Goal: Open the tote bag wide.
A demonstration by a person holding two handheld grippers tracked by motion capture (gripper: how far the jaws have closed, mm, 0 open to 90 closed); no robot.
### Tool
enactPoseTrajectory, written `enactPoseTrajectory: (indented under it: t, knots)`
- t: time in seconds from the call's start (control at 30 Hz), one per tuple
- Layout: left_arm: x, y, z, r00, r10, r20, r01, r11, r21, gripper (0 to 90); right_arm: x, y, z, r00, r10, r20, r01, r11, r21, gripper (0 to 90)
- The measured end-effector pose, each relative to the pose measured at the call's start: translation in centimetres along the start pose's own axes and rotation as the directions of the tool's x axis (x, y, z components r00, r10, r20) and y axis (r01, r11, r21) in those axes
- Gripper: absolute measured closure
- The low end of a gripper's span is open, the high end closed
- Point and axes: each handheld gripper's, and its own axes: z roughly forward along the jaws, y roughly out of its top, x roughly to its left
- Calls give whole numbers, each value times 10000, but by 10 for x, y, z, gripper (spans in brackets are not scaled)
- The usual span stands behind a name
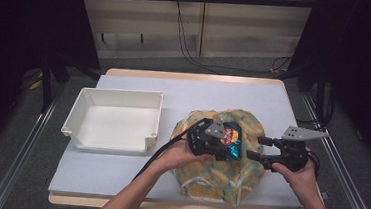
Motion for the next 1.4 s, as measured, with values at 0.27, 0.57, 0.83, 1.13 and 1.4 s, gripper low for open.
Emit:
enactPoseTrajectory:
  t: [0.27,0.57,0.83,1.13,1.4]
  knots:
    - [5,0,-20,9988,-465,165,478,9949,-887,900,3,1,4,9999,-169,-7,169,9996,243,293]
    - [7,2,-37,9963,-651,553,740,9811,-1789,900,0,-2,9,9999,-109,94,106,9991,411,434]
    - [-3,4,-42,9963,-375,776,516,9805,-1896,900,-2,-3,14,9989,-131,439,117,9994,338,859]
    - [-9,4,-56,9927,-228,1180,518,9672,-2488,900,-15,-7,13,9963,207,837,-232,9993,289,900]
    - [-3,4,-58,9892,-361,1420,754,9563,-2826,900,-17,-10,17,9963,167,839,-203,9989,422,900]
